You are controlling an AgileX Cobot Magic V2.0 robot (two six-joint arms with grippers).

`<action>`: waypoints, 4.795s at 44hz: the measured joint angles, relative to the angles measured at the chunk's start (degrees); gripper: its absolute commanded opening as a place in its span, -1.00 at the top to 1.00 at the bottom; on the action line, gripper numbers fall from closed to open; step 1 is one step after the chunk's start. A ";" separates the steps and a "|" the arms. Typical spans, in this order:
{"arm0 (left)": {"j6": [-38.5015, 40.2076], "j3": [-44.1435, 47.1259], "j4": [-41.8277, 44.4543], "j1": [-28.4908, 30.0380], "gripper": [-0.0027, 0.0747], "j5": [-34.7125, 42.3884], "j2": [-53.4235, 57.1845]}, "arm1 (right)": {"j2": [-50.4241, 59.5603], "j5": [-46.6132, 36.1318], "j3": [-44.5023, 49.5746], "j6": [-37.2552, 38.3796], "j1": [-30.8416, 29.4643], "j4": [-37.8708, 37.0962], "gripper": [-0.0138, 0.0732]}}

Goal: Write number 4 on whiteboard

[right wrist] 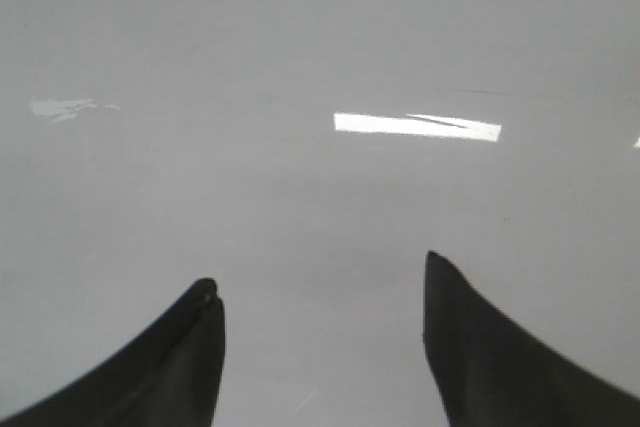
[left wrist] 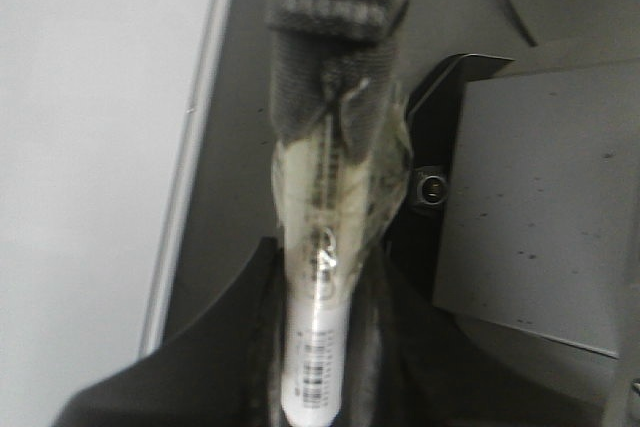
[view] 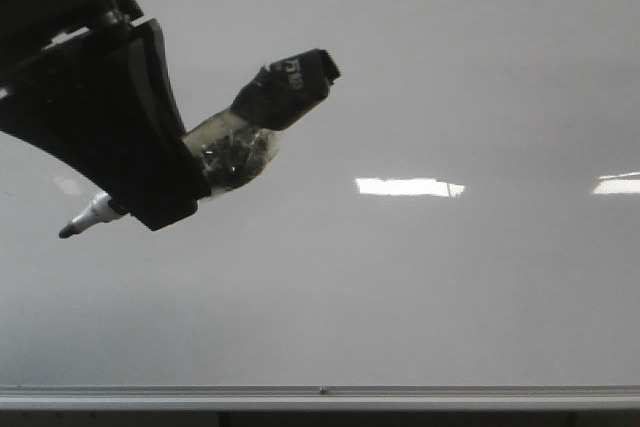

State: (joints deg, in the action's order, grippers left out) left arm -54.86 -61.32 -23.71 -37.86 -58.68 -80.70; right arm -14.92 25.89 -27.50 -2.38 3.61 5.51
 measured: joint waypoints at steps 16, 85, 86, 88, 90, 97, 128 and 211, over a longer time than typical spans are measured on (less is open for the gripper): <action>-7.17 -2.73 -3.18 -0.10 0.98 -3.50 0.00 | -7.94 12.07 -6.79 -9.50 5.83 7.97 -0.39; -11.67 -2.73 -4.86 -0.10 0.98 -2.96 0.00 | -57.07 13.53 -25.58 -49.02 35.73 38.30 0.95; -11.67 -2.73 -4.86 -0.10 0.98 -2.96 0.00 | -57.07 13.53 -25.58 -49.02 35.73 38.30 0.94; -11.67 -2.73 -4.86 -0.10 0.98 -2.96 0.00 | -57.07 13.53 -25.58 -49.02 35.73 38.30 0.94; -11.67 -2.73 -4.86 -0.10 0.96 -2.86 0.00 | -57.07 13.53 -25.58 -49.02 35.73 38.30 0.94; -11.80 -2.73 -4.86 -0.10 0.29 -1.18 0.00 | -56.82 13.66 -25.69 -49.02 35.48 36.88 0.94; -11.80 -2.73 -5.48 -0.20 0.44 3.68 0.00 | -33.73 13.38 -12.71 -43.14 1.73 35.47 0.94; -11.80 -2.73 -5.48 -0.20 0.98 4.26 0.00 | -67.14 4.64 -29.24 -41.63 3.49 37.36 0.92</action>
State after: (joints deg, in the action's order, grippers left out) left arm -66.66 -64.05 -29.20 -38.06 -54.42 -80.70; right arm -82.06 30.53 -56.74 -44.01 7.10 42.87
